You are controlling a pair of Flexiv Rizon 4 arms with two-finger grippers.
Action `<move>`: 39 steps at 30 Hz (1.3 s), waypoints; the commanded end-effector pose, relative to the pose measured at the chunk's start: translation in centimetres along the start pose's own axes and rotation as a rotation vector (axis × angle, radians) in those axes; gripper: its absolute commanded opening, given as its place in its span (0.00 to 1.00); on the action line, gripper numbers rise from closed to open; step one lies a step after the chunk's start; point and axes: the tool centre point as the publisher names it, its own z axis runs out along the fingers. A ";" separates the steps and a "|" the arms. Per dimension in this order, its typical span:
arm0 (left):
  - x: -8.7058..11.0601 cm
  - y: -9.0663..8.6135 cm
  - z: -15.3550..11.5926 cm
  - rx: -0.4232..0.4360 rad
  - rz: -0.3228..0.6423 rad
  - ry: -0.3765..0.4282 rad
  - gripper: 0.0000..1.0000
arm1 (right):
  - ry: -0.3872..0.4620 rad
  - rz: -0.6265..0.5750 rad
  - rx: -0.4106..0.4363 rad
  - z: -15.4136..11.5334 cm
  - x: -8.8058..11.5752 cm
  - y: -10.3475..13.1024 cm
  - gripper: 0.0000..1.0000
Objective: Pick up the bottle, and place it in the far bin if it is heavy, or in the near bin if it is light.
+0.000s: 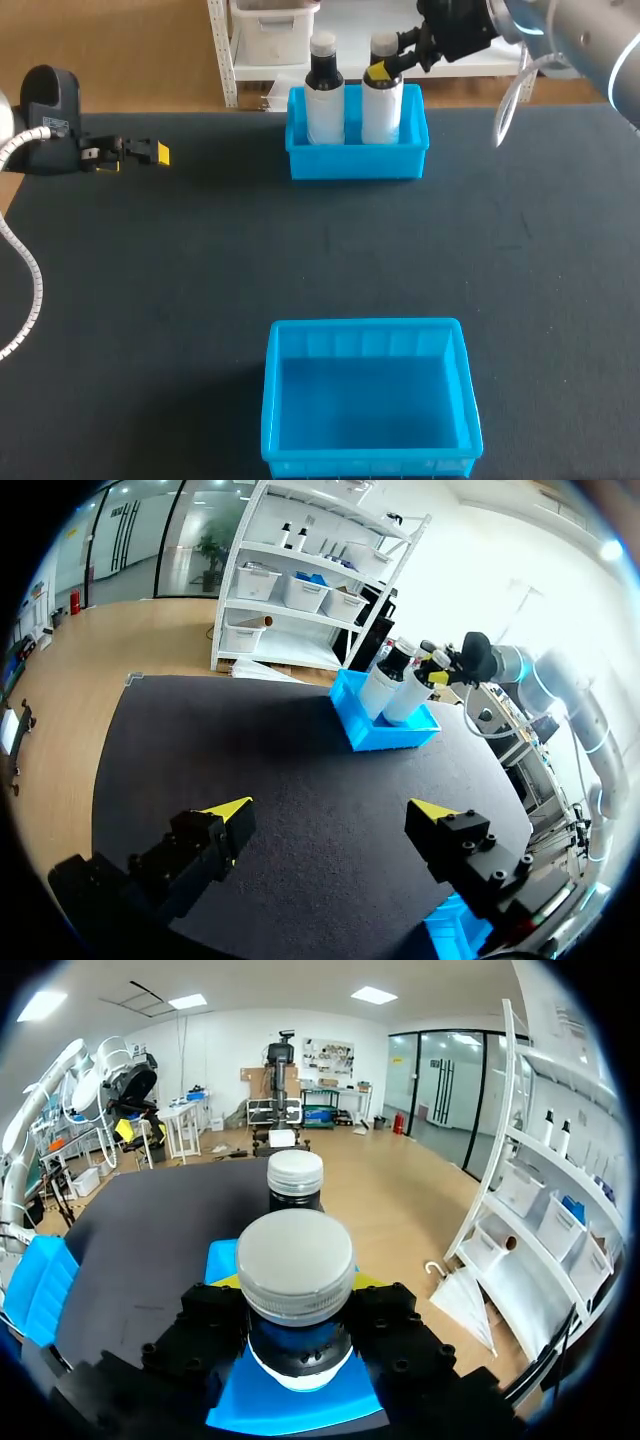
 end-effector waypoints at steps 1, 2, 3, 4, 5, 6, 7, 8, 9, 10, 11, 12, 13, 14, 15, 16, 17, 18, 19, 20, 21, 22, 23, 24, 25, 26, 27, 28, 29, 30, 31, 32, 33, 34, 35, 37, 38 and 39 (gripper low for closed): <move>0.0 0.0 0.0 0.000 0.000 0.000 1.00 | -0.002 0.011 -0.281 0.4 -0.1 -1.2 0.00; 0.0 0.0 0.0 0.000 0.000 0.000 1.00 | -0.003 0.013 -0.282 0.4 -0.1 -1.2 0.00; 0.0 0.0 0.0 0.000 0.000 0.000 1.00 | -0.003 0.015 -0.283 0.4 0.0 -1.2 0.00; 0.0 0.0 0.0 0.000 0.000 0.000 1.00 | -0.003 0.017 -0.283 0.4 0.0 -1.3 0.00; 0.0 0.0 0.0 0.000 0.000 0.000 1.00 | -0.003 0.018 -0.284 0.5 0.1 -1.3 0.02; 0.0 0.0 0.0 0.000 0.000 0.000 1.00 | -0.002 0.021 -0.285 0.5 0.1 -1.3 0.08; 0.0 0.0 0.0 0.000 0.000 0.000 1.00 | -0.001 0.023 -0.286 0.5 0.2 -1.4 0.12; 0.0 0.0 0.0 0.000 0.000 0.000 1.00 | -0.001 0.024 -0.287 0.6 0.2 -1.4 0.17; 0.0 0.0 0.0 0.000 0.000 0.000 1.00 | -0.001 0.027 -0.288 0.6 0.3 -1.4 0.20; 0.0 0.0 0.0 0.000 0.000 0.000 1.00 | 0.000 0.028 -0.289 0.7 0.3 -1.5 0.22; 0.0 0.0 0.0 0.000 0.000 0.000 1.00 | 0.000 0.030 -0.290 0.7 0.4 -1.5 0.25; 0.0 0.0 0.0 0.000 0.000 0.000 1.00 | 0.000 0.032 -0.292 0.7 0.4 -1.5 0.26; 0.0 0.0 0.0 0.000 0.000 0.000 1.00 | 0.000 0.033 -0.293 0.8 0.4 -1.5 0.27; 0.0 0.0 0.0 0.000 0.000 0.000 1.00 | 0.001 0.034 -0.293 0.8 0.4 -1.5 0.29; 0.0 0.0 0.0 0.000 0.000 0.000 1.00 | 0.000 0.035 -0.295 0.8 0.4 -1.5 0.31; 0.0 0.0 0.0 0.000 0.000 0.000 1.00 | 0.000 0.036 -0.295 0.8 0.4 -1.5 0.32; 0.0 0.0 0.0 0.000 0.000 0.000 1.00 | 0.001 0.037 -0.296 0.9 0.5 -1.5 0.32; 0.0 0.0 0.0 0.000 0.000 0.000 1.00 | 0.001 0.038 -0.296 0.9 0.5 -1.6 0.33; 0.0 0.0 0.0 0.000 0.000 0.000 1.00 | 0.002 0.040 -0.298 0.9 0.5 -1.6 0.35; 0.0 0.0 0.0 0.000 0.000 0.000 1.00 | 0.003 0.041 -0.298 0.9 0.5 -1.6 0.38; 0.0 0.0 0.0 0.000 0.000 0.000 1.00 | 0.004 0.042 -0.299 0.9 0.6 -1.6 0.47; 0.0 0.0 0.0 0.000 0.000 0.000 1.00 | 0.006 0.043 -0.300 0.9 0.6 -1.6 0.75; 0.0 0.0 0.0 0.000 0.000 0.000 1.00 | 0.007 0.044 -0.301 0.9 0.6 -1.6 1.00; 0.0 0.0 0.0 0.000 0.000 0.000 1.00 | 0.008 0.045 -0.301 0.9 0.6 -1.7 1.00; 0.0 0.0 0.0 0.000 0.000 0.000 1.00 | 0.010 0.046 -0.301 0.8 0.6 -1.7 1.00; 0.0 0.0 0.0 0.000 0.000 0.000 1.00 | 0.013 0.047 -0.301 0.7 0.6 -1.7 1.00; 0.0 0.0 0.0 0.000 0.000 0.000 1.00 | 0.016 0.049 -0.297 0.6 0.6 -1.7 1.00; 0.0 0.0 0.0 0.000 0.000 0.000 1.00 | 0.018 0.050 -0.297 0.4 0.6 -1.7 1.00; 0.0 0.0 0.0 0.000 0.000 0.000 1.00 | 0.021 0.051 -0.295 0.2 0.6 -1.7 1.00; 0.0 0.0 0.0 0.000 0.000 0.000 1.00 | 0.026 0.053 -0.292 0.0 0.7 -1.7 1.00; 0.0 0.0 0.0 0.000 0.000 0.000 1.00 | 0.028 0.055 -0.289 -0.3 0.8 -1.7 1.00; 0.0 0.0 0.0 0.000 0.000 0.000 1.00 | 0.033 0.058 -0.281 -0.7 0.9 -1.6 1.00; 0.0 0.0 0.0 0.000 0.000 0.000 1.00 | 0.040 0.061 -0.271 -1.1 1.0 -1.6 1.00; 0.0 0.0 0.0 0.000 0.000 0.000 1.00 | 0.043 0.063 -0.264 -1.6 1.1 -1.5 1.00; 0.0 0.0 0.0 0.000 0.000 0.000 1.00 | 0.044 0.066 -0.255 -2.1 1.2 -1.4 1.00; 0.0 0.0 0.0 0.000 0.000 0.000 1.00 | 0.047 0.076 -0.237 -3.2 1.5 -1.3 1.00; 0.0 0.0 0.0 0.000 0.000 0.000 1.00 | 0.047 0.078 -0.233 -3.5 1.6 -1.3 1.00; 0.0 0.0 0.0 0.000 0.000 0.000 1.00 | 0.051 0.080 -0.220 -4.2 1.7 -1.2 1.00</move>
